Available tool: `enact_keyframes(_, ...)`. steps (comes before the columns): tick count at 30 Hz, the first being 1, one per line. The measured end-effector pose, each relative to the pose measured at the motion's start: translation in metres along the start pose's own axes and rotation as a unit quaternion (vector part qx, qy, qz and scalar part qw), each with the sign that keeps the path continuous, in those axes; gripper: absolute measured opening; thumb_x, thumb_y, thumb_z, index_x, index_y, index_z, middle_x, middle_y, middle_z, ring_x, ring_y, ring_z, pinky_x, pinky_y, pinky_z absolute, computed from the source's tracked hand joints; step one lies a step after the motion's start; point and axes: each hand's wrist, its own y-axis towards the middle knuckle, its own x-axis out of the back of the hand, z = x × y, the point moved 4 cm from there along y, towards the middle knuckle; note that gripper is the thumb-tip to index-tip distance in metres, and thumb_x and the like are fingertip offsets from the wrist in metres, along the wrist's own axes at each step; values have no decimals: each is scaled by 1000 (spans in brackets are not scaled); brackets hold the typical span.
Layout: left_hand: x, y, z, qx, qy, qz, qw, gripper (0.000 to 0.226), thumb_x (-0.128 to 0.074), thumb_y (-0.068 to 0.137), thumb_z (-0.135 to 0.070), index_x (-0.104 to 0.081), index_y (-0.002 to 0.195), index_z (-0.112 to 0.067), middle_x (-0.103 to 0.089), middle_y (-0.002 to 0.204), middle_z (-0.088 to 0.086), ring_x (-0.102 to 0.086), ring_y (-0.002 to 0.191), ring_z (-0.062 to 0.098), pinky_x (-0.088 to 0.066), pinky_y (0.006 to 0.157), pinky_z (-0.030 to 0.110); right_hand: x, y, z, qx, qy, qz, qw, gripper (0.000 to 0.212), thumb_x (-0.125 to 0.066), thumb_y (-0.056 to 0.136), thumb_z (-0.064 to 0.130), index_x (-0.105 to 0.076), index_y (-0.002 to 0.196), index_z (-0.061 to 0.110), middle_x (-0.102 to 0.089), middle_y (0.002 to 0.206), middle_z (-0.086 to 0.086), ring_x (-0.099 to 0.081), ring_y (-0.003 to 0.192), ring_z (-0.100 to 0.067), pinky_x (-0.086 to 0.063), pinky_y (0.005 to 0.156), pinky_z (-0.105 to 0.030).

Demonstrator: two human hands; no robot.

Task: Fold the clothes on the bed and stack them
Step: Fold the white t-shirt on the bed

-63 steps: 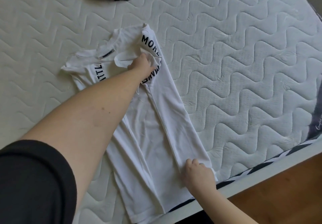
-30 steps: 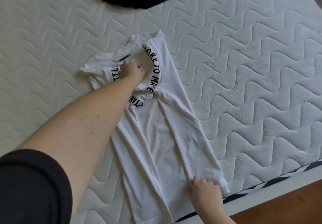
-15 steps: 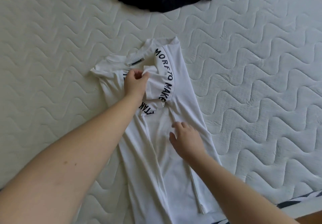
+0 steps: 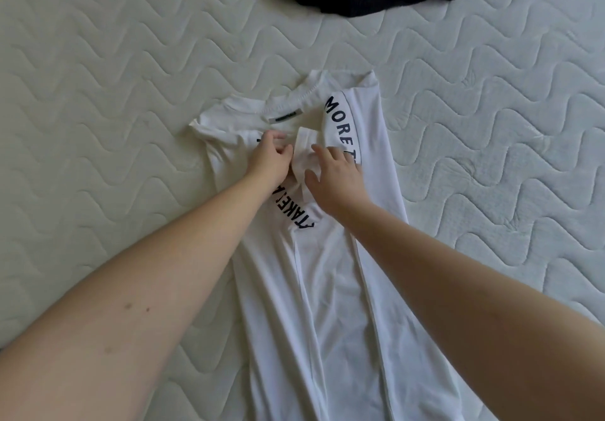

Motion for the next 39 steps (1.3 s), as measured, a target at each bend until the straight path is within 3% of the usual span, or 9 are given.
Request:
enact_keyframes(6,-14,23,-19,25,-6,140,990,50,-64,88,-12,-51,135,-21,-63,120,0,-60,101,19,-55,85,36,-19,10,-1,-115,-39,-1,993,65,-48,90,62,-42,132,13,-48,133,-7,-43,125,-29,-31,102,-43)
enact_keyframes(9,-17,20,-27,-40,70,198,977,55,-67,85,-13,-51,137,-23,-63,102,-7,-60,92,13,-51,75,26,-21,11,0,-122,-55,-24,991,39,-48,94,38,-43,125,14,-50,126,-6,-46,119,-28,-32,96,-41)
enact_keyframes(12,-6,19,-33,-104,101,111,983,33,-64,86,-16,-65,117,-29,-63,92,-11,-57,81,7,-41,62,18,-18,9,-2,-104,-22,-35,994,34,-44,92,16,-46,126,15,-53,124,-5,-48,116,-27,-32,96,-38)
enact_keyframes(17,23,11,-23,-210,121,-47,969,24,-64,80,-3,-71,98,-18,-54,97,-5,-53,81,10,-35,68,7,-8,-8,5,-37,12,-126,991,37,-49,85,11,-56,121,14,-57,112,-6,-51,103,-27,-29,86,-34)
enact_keyframes(21,35,12,3,-146,153,-78,974,24,-52,87,-3,-68,101,-15,-51,109,-1,-53,83,12,-39,75,18,-20,-30,-2,-25,6,-139,990,37,-57,85,21,-56,122,17,-55,115,-5,-49,106,-27,-30,88,-36)
enact_keyframes(24,31,18,6,-92,98,-72,988,9,-50,96,-25,-56,100,-21,-56,94,-6,-56,81,14,-40,65,22,-39,-38,-13,-58,-14,-86,994,38,-52,88,33,-53,123,19,-54,115,-3,-49,109,-28,-32,88,-38)
enact_keyframes(28,15,27,2,-3,41,-5,999,35,-58,89,-55,-48,104,-25,-54,88,-10,-56,74,8,-39,56,25,-54,-37,-12,-27,-83,-57,995,46,-57,88,50,-52,125,22,-53,116,-1,-47,111,-28,-30,89,-38)
enact_keyframes(33,5,33,1,-23,27,18,999,10,-67,90,-35,-59,88,-29,-59,84,-14,-58,78,7,-44,68,23,-51,-30,-6,9,-148,-54,988,15,-48,95,21,-57,105,17,-62,100,0,-51,97,-27,-29,86,-37)
enact_keyframes(39,26,25,4,-8,-16,-146,989,8,-45,100,-23,-50,96,-18,-54,80,-10,-52,69,7,-39,55,23,-36,-61,-4,95,-109,-179,973,11,-71,79,12,-61,76,14,-58,73,-1,-53,69,-27,-41,66,-39)
